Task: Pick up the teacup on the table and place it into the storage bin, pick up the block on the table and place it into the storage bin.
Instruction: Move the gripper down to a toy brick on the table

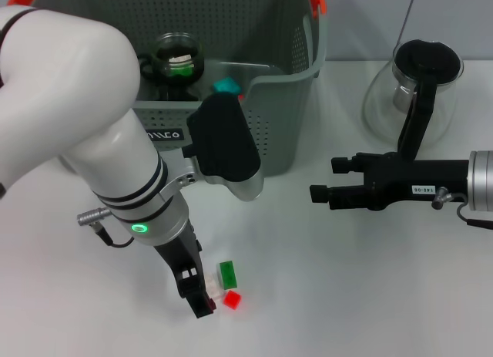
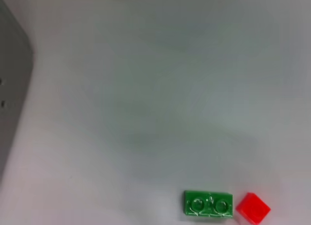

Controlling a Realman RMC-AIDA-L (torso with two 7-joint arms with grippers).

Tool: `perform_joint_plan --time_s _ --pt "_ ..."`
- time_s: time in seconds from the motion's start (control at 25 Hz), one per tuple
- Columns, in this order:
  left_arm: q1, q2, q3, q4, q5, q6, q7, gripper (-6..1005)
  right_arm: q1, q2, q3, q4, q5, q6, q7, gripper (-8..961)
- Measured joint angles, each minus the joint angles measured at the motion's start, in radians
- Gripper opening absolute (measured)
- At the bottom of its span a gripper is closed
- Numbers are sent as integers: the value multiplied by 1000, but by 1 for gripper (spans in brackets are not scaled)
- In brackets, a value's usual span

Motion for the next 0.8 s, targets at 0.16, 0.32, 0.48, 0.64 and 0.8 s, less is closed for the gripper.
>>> perform_joint_plan --time_s 0.16,0.32,0.48,0.64,0.8 --pt "0 0 15 -1 1 -7 -22 936 0 1 0 -3 1 0 0 915" --pt "0 0 45 -2 1 -14 -45 932 3 3 0 -4 2 0 0 916" --pt "0 0 65 -3 2 -23 -62 929 7 3 0 -4 2 0 0 916" --pt "-1 0 80 -4 2 -30 -76 925 7 3 0 -4 2 0 0 916" --pt "-6 -1 105 -14 3 -43 -89 922 8 3 0 -4 3 0 0 916"
